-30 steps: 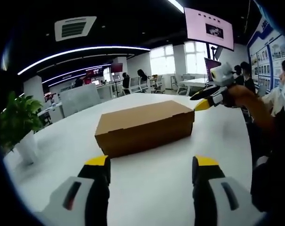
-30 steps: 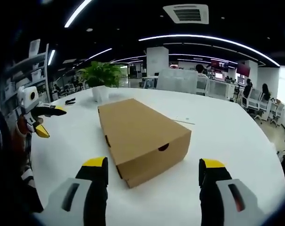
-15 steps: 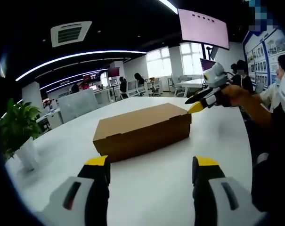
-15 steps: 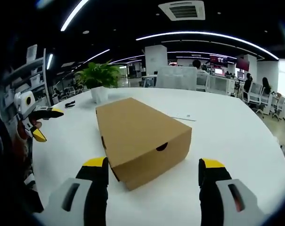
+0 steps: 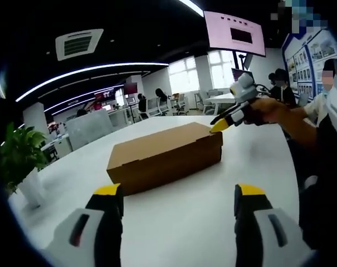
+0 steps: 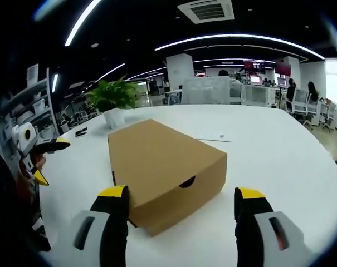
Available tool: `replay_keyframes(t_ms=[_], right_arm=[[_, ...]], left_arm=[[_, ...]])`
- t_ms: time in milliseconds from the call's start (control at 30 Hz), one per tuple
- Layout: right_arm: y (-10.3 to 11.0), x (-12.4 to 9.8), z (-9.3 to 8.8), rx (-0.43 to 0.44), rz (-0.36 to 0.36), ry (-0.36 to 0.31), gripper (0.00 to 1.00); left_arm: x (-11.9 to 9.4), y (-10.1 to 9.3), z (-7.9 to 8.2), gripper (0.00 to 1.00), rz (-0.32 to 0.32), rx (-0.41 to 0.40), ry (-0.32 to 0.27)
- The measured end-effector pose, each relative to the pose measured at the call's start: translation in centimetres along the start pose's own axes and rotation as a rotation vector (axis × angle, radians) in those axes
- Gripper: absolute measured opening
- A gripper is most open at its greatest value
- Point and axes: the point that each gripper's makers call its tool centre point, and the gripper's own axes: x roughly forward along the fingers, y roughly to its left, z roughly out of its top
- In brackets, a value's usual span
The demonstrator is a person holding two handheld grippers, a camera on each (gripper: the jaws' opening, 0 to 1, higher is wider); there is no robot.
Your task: Operate the shoe box by opening the lid, removing the specified soft item, and placing it in the target area until the item is outside and the box remains undamaged.
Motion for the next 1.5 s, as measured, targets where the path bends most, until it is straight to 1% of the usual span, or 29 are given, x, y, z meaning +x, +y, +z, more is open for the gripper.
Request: replay_keyframes(t_ms=[100,200,300,367,467,533,600,667,733,833,867,900,967,1033,1100,1167,1200,1233,1300,1400,1500], right_arm=[[0.0,0.2,0.1,-0.002,-0.009,-0.001,0.79],[-0.2,0.4,0.1,0.010,-0.008,-0.003,0.79],[-0.4,0.6,0.2,0.027,-0.016,-0.010,0.80],[-0.6,0.8,0.1,0.044,-0.020,-0.017,0.80],[-1.0,1.0,0.1,0.066,-0.026,-0.027,0.80],[-0.9,1.0,0.1,0.080,-0.022,-0.027,0.80],[-1.0,1.0,0.0,0.088,-0.022,-0.029,0.81],[-1.1,1.1,-0.2,0.118,-0.019,-0.026,0.82],[-1.1,1.2,-0.3,0.133,-0.011,-0.034,0.82],[-1.3,1.2,-0.4,0.153,-0.019,-0.037,0.85],[-1.4,1.2,-0.5,0.167,-0.020,-0.037,0.85],[-1.5,1.2,-0.6,0.185,-0.015,-0.035,0.85],[-1.5,1.3,-0.8,0.200,-0.008,-0.033,0.85],[-1.5,1.3,-0.9,0.214,-0.004,-0.041,0.86],[-1.6,1.4,-1.1,0.259,0.004,-0.050,0.87],[-1.8,1.4,-1.2,0.277,0.008,-0.046,0.87],[-1.7,1.5,-1.2,0.285,0.015,-0.044,0.86],[-1.3,1.5,-1.4,0.312,0.027,-0.035,0.85],[-1.3,1.6,-1.4,0.332,0.038,-0.038,0.83],[-1.1,1.7,-1.7,0.371,0.053,-0.021,0.82],[-1.1,1.8,-1.7,0.388,0.067,-0.002,0.80]], left_arm=[[0.1,-0.4,0.4,0.85,-0.022,0.011,-0.023],[0.1,-0.3,0.5,0.85,-0.021,0.001,-0.031],[-0.1,0.4,1.3,0.85,-0.005,-0.011,-0.080],[-0.2,0.8,1.5,0.85,-0.001,-0.025,-0.095],[-0.2,0.9,1.9,0.86,0.013,-0.001,-0.113],[-0.5,0.9,2.6,0.87,0.021,0.020,-0.142],[-0.4,0.7,2.7,0.88,0.011,0.016,-0.154],[-0.4,0.8,3.0,0.88,0.012,0.004,-0.169],[-0.4,0.6,3.1,0.90,-0.001,-0.026,-0.183],[-0.4,0.2,3.3,0.91,-0.006,-0.018,-0.196],[-0.4,0.1,3.5,0.91,-0.006,-0.014,-0.203],[-0.3,-0.1,3.9,0.91,-0.022,-0.032,-0.216],[-0.4,0.1,4.4,0.88,-0.023,-0.058,-0.225],[-0.6,0.2,4.6,0.81,-0.022,-0.049,-0.238],[-0.7,0.5,4.6,0.77,-0.009,-0.040,-0.242],[-0.5,0.6,4.6,0.77,-0.007,-0.046,-0.235],[-0.5,0.5,4.5,0.78,-0.011,-0.052,-0.231],[-0.5,0.4,4.5,0.78,-0.015,-0.055,-0.229],[-0.6,0.2,4.3,0.78,-0.019,-0.052,-0.230],[-0.5,0.5,3.8,0.78,-0.010,-0.056,-0.209],[-0.8,0.7,3.7,0.78,-0.007,-0.064,-0.208]])
